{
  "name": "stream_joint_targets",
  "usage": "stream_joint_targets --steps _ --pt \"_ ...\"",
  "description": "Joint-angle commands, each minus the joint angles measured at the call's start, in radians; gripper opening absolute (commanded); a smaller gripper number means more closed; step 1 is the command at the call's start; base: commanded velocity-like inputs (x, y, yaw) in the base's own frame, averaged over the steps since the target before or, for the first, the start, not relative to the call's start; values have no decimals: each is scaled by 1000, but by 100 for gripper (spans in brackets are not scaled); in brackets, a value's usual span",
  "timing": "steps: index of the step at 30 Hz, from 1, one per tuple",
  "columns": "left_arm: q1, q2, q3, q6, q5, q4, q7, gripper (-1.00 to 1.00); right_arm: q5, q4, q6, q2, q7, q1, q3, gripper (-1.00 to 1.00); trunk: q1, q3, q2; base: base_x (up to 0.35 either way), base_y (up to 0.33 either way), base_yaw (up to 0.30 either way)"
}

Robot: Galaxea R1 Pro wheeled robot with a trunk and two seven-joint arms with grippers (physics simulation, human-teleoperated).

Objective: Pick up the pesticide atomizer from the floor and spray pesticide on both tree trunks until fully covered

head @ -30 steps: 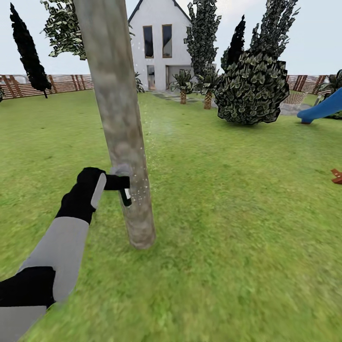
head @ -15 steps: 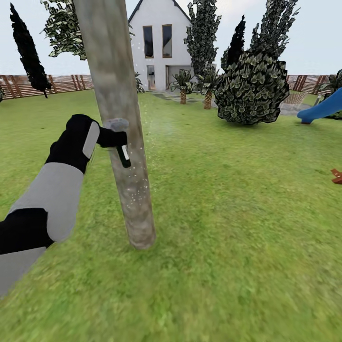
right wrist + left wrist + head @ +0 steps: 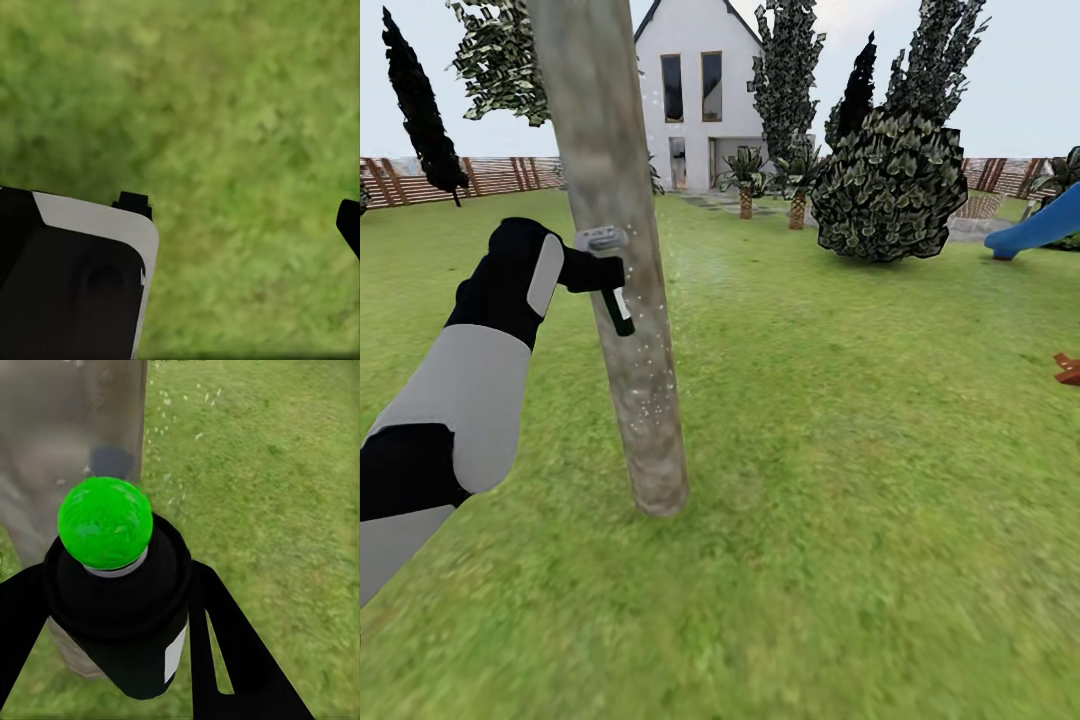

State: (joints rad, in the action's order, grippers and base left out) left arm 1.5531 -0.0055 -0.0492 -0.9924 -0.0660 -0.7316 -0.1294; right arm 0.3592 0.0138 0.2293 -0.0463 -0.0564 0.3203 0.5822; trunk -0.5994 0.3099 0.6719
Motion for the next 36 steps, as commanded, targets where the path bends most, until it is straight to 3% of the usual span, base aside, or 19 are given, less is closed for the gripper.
stream_joint_targets --steps 1,5,9,11,15,21,27,30,34,36 --pt "1 -1 -2 -5 -7 -1 2 -100 7 1 4 0 -2 0 8 100 0 1 1 -32 14 0" --pt "7 1 -2 -4 -6 -3 2 -100 7 1 4 0 -2 1 8 100 0 1 1 -11 5 0" --pt "81 8 -3 -3 -5 7 3 -100 7 1 4 0 -2 1 8 100 0 1 1 0 0 0" --pt "126 10 -3 -3 -5 9 35 -100 7 1 4 -1 -2 1 8 100 0 1 1 0 0 0" --pt "155 10 -3 -4 -5 5 76 -100 7 1 4 -1 -2 1 8 100 0 1 1 0 0 0" --pt "165 10 -4 -3 -5 16 82 -100 7 1 4 -1 -2 1 8 100 0 1 1 0 0 0" --pt "165 2 -6 -3 -11 117 82 -100 7 1 4 -1 -2 1 8 100 0 1 1 0 0 0" --pt "165 -27 -7 -3 -13 115 81 -100 7 1 4 -1 -2 1 8 100 0 1 1 0 0 0" --pt "165 -40 -10 -3 -13 126 82 -100 7 1 4 -1 -2 1 8 100 0 1 1 0 0 0" --pt "165 -40 -11 -1 -12 210 83 -100 7 1 4 -1 -2 1 9 100 0 1 1 0 0 0"
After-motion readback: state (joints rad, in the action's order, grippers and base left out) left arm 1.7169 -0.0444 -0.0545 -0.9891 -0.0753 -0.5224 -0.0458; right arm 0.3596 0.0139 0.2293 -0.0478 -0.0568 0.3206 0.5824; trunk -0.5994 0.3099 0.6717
